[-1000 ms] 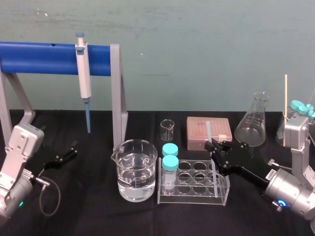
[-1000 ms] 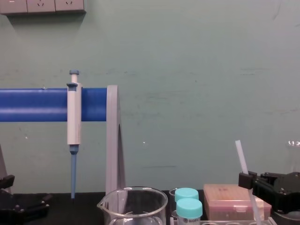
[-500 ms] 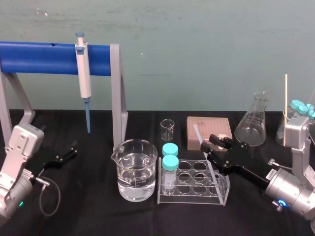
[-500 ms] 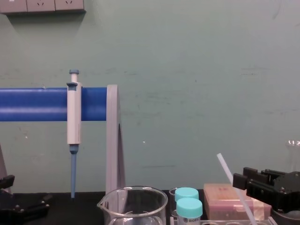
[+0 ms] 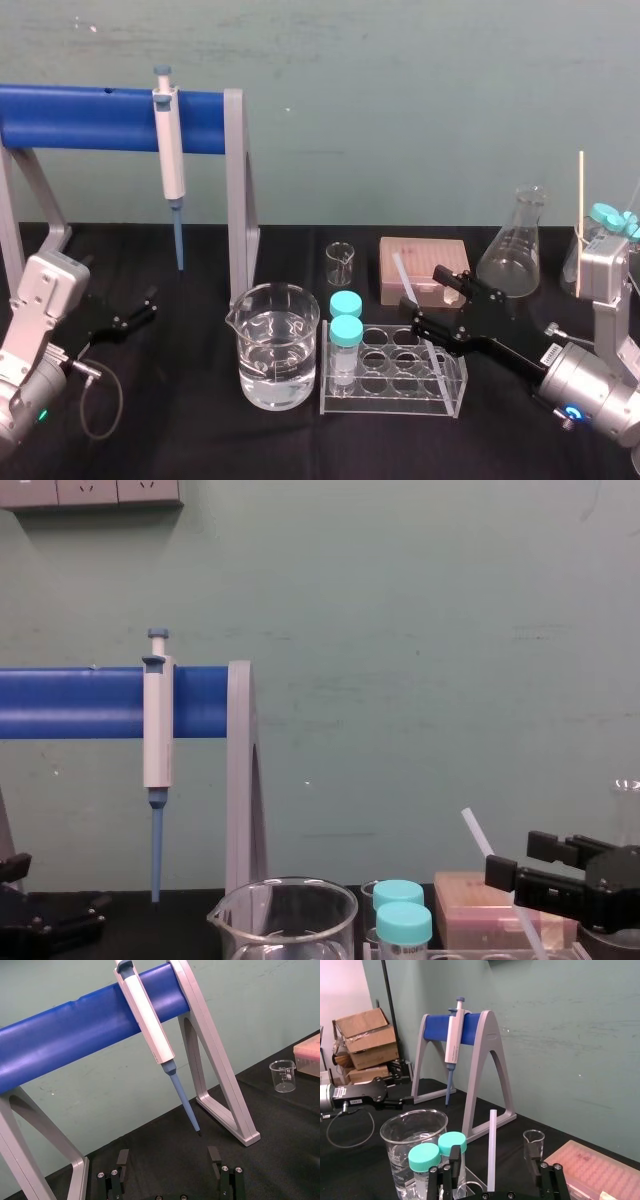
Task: Pick up the stirring rod with one hand, then place it down.
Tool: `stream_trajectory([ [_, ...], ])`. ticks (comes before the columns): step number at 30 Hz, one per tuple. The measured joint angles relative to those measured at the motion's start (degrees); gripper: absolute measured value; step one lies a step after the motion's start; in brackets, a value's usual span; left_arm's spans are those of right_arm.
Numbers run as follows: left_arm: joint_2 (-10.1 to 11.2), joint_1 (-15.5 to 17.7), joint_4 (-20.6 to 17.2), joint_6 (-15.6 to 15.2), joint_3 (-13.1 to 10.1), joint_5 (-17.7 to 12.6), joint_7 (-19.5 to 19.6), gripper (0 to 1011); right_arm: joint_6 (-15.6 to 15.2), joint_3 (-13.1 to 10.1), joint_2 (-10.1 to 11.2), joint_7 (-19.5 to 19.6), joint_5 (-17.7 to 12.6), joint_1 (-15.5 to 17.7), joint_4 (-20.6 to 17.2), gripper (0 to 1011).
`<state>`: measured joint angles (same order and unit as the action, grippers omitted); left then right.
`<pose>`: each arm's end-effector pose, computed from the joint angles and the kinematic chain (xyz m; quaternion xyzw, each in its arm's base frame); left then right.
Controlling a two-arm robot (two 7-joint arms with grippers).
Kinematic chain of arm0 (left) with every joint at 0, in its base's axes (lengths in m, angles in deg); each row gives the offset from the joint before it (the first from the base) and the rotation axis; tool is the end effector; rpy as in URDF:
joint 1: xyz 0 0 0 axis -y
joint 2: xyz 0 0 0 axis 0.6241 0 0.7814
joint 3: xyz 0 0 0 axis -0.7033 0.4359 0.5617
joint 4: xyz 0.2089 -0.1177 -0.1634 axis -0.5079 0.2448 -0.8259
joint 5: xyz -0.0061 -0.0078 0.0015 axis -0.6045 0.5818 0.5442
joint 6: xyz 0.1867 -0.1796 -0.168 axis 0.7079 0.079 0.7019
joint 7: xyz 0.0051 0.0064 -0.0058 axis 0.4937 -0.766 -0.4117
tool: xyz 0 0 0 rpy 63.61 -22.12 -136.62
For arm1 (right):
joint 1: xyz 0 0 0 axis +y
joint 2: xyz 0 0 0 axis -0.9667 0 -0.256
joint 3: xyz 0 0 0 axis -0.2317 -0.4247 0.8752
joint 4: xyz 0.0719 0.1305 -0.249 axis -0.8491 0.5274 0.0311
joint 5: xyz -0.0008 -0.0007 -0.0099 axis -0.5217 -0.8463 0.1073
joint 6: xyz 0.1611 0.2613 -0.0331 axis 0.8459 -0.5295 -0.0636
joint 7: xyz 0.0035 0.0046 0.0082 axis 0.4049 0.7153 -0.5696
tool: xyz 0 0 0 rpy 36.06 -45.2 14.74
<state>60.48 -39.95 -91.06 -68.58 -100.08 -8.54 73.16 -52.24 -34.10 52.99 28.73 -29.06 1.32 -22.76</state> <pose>0.3581 0.0825 -0.3023 0.1413 -0.1325 0.5799 0.7913 0.3794 -0.0739 -0.2947 0.0114 -0.0143 -0.3666 0.9302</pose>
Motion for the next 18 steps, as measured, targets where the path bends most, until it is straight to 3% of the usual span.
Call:
stream_trajectory([
  [5,0.00,0.00,0.00,0.00,0.00,0.00,0.00,1000,0.39,-0.66,-0.23,1.30,0.40,0.14,-0.25,932],
  [7,0.00,0.00,0.00,0.00,0.00,0.00,0.00,1000,0.82,-1.63,-0.56,3.84,1.29,0.54,-0.92,994],
  [12,0.00,0.00,0.00,0.00,0.00,0.00,0.00,1000,-0.03,-4.63,-2.48,14.54,5.14,2.12,-2.50,1003],
  [13,0.00,0.00,0.00,0.00,0.00,0.00,0.00,1000,-2.12,-5.63,-3.35,19.47,6.85,2.57,-2.74,1003],
  [15,0.00,0.00,0.00,0.00,0.00,0.00,0.00,1000,-5.94,-6.69,-4.59,25.70,8.82,2.82,-2.71,1003],
  [16,0.00,0.00,0.00,0.00,0.00,0.00,0.00,1000,-5.94,-6.69,-4.59,25.70,8.82,2.82,-2.71,1003],
  [18,0.00,0.00,0.00,0.00,0.00,0.00,0.00,1000,-10.26,-7.24,-5.61,30.00,10.53,2.73,-1.78,1003],
])
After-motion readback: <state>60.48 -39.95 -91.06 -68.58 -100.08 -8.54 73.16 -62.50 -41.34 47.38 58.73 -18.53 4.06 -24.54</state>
